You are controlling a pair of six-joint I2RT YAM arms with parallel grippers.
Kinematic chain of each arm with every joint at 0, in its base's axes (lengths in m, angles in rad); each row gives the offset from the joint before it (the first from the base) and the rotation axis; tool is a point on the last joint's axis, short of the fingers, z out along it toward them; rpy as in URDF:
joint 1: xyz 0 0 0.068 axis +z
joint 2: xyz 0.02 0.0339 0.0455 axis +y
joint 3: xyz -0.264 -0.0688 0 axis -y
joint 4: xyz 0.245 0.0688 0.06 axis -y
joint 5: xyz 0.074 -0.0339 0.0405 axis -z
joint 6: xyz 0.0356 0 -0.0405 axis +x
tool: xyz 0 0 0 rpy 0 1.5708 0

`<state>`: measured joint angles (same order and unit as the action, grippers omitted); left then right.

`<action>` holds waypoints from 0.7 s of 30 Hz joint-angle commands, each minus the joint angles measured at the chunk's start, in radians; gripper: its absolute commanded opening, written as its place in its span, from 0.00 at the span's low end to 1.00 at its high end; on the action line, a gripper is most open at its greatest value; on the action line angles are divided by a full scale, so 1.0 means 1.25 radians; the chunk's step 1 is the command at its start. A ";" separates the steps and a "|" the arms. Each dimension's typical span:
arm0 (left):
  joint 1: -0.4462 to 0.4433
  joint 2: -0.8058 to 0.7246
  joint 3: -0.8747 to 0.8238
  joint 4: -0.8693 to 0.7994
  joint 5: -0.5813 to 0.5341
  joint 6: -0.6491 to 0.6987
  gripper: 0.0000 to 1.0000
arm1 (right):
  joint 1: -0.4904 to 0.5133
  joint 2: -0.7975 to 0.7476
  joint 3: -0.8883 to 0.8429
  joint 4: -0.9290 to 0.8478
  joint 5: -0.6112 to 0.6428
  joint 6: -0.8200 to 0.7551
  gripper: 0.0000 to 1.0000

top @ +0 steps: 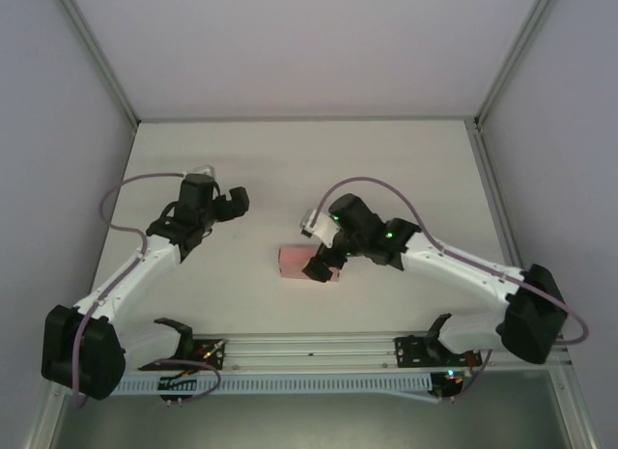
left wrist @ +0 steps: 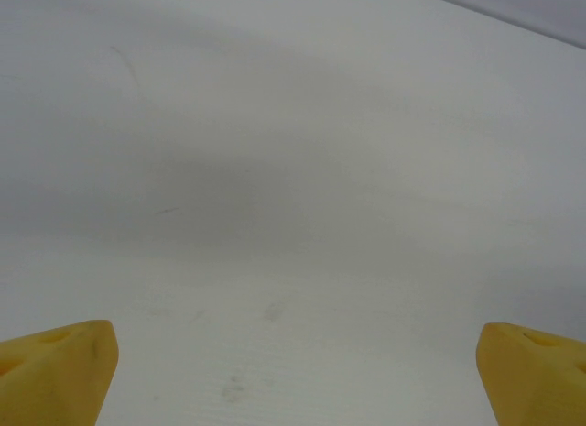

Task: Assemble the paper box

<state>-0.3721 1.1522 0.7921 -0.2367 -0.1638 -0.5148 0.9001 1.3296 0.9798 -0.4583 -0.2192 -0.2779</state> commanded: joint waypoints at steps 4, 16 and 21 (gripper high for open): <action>0.026 0.020 0.020 0.002 0.030 0.053 1.00 | 0.055 0.184 0.173 -0.243 0.125 -0.253 1.00; 0.036 0.015 0.012 0.010 0.048 0.080 1.00 | 0.086 0.405 0.273 -0.285 0.249 -0.309 0.67; 0.036 0.003 0.004 0.019 0.053 0.085 1.00 | 0.087 0.388 0.276 -0.265 0.250 -0.317 0.43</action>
<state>-0.3351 1.1732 0.7921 -0.2337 -0.1116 -0.4358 1.0027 1.8366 1.3025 -0.7753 0.0734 -0.6495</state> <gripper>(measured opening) 0.994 0.454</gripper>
